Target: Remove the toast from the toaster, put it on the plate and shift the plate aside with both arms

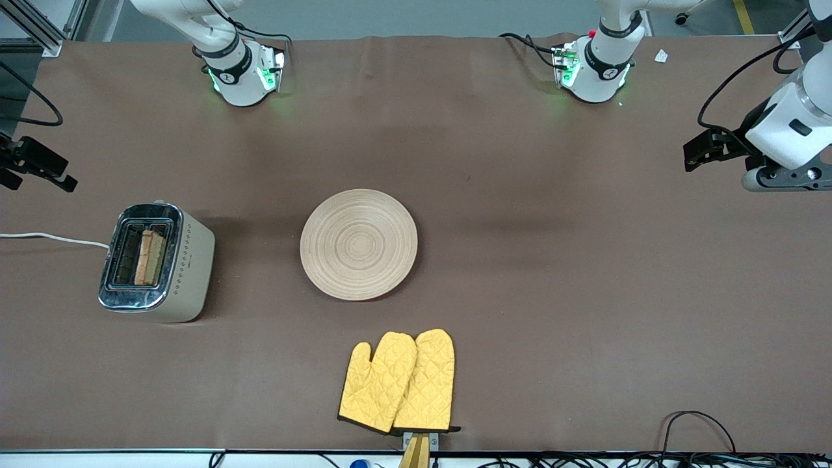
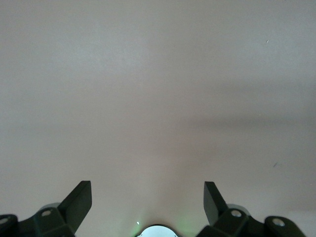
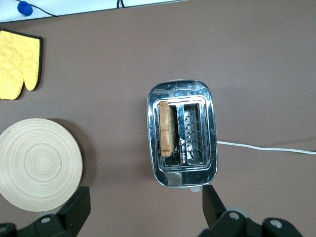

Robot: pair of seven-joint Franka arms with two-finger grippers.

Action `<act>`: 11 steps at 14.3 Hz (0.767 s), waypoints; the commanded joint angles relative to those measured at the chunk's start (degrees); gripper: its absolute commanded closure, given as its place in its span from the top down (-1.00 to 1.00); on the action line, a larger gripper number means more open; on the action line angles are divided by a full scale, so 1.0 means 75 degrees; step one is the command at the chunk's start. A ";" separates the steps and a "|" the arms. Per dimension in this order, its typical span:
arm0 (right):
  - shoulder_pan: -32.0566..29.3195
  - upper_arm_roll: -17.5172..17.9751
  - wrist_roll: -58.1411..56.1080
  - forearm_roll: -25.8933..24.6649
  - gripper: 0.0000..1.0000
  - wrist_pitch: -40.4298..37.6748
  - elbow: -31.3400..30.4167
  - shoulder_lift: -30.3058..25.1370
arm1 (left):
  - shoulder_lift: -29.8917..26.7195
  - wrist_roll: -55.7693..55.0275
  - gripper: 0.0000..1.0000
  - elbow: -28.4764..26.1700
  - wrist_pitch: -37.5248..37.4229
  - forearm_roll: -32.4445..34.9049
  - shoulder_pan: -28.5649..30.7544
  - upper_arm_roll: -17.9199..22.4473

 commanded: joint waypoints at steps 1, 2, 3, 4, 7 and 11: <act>-0.0038 0.0060 -0.0086 -0.0082 1.00 -0.0085 -0.0148 -0.0080 | 0.0110 0.0135 1.00 0.0258 -0.0188 -0.0086 0.0037 0.0006; -0.0026 0.0060 -0.0086 -0.0082 1.00 -0.0108 -0.0160 -0.0034 | 0.0122 0.0182 1.00 0.0246 -0.0200 -0.0109 0.0037 -0.0006; 0.0009 0.0060 -0.0074 -0.0082 1.00 -0.0143 -0.0160 0.0002 | 0.0133 0.0217 1.00 0.0246 -0.0211 -0.0121 0.0026 -0.0006; 0.0055 0.0060 -0.0074 -0.0082 1.00 -0.0155 -0.0171 0.0072 | 0.0133 0.0217 1.00 0.0223 -0.0316 -0.0144 0.0002 -0.0006; 0.0079 0.0060 -0.0051 -0.0082 1.00 -0.0144 -0.0160 0.0341 | 0.0192 0.0217 1.00 0.0223 -0.0399 -0.0238 -0.0010 -0.0006; 0.0044 0.0049 -0.0050 -0.0082 1.00 0.0067 -0.0171 0.0985 | 0.0227 0.0229 1.00 0.0235 -0.0481 -0.0203 0.0014 -0.0006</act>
